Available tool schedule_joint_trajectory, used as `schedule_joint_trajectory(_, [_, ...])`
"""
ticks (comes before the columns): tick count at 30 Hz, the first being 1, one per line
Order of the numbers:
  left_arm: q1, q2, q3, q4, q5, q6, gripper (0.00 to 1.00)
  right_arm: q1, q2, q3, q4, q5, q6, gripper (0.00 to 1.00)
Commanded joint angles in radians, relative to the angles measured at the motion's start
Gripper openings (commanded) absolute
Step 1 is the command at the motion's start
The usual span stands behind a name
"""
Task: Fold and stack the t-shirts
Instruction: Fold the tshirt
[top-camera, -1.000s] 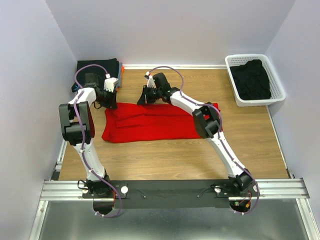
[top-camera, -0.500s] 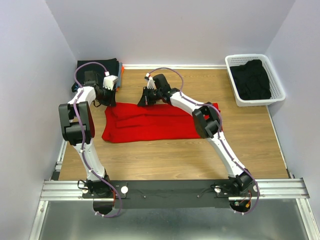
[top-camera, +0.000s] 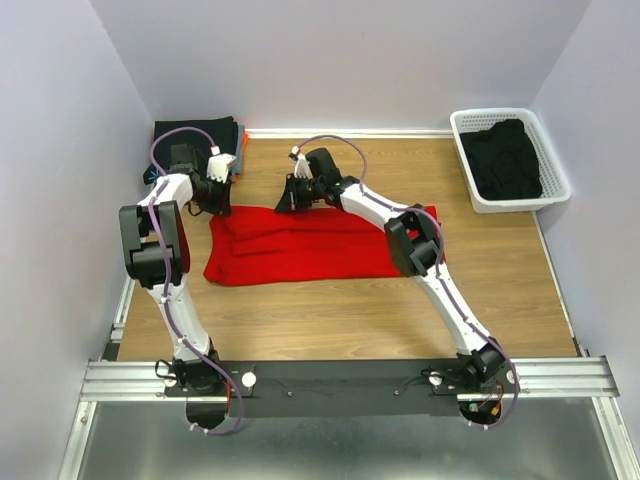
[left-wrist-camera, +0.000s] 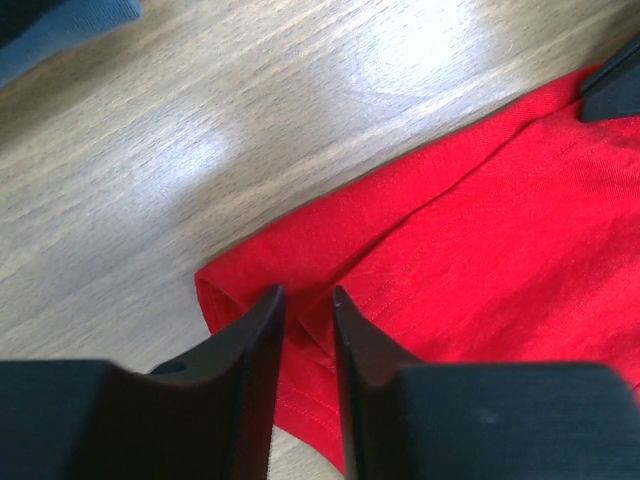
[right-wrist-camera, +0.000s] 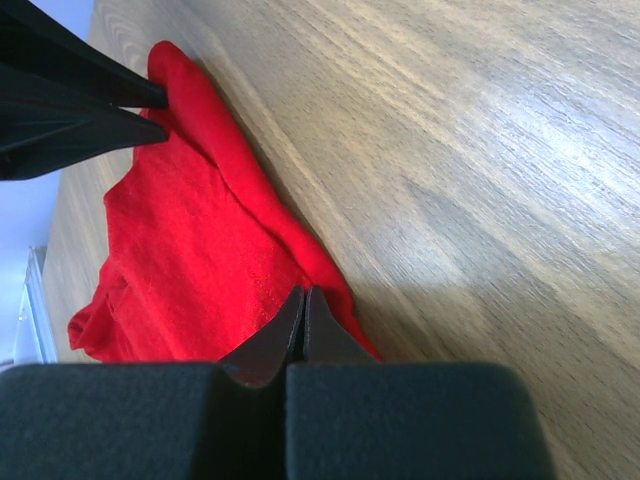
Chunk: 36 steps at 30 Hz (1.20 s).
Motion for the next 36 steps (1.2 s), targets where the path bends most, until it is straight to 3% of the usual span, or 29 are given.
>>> schedule_joint_trajectory(1, [0.000,-0.011,0.008,-0.014,0.024,0.010,0.29,0.013,-0.052,-0.007,-0.010,-0.034,-0.013,0.01])
schedule_joint_trajectory(4, [-0.003,-0.022,0.011,-0.018,0.041,0.012,0.21,0.013,-0.061,-0.007,-0.010,-0.036,-0.013,0.01])
schedule_joint_trajectory(9, [-0.003,-0.043,0.022,-0.031,0.054,0.021,0.00,0.013,-0.084,-0.010,-0.010,-0.037,-0.017,0.00])
schedule_joint_trajectory(26, [-0.001,-0.186,-0.062,-0.090,0.081,0.113,0.00,0.013,-0.177,-0.101,-0.008,-0.052,-0.040,0.01])
schedule_joint_trajectory(36, [0.000,-0.287,-0.156,-0.179,0.162,0.216,0.00,0.015,-0.285,-0.243,-0.008,-0.100,-0.051,0.01])
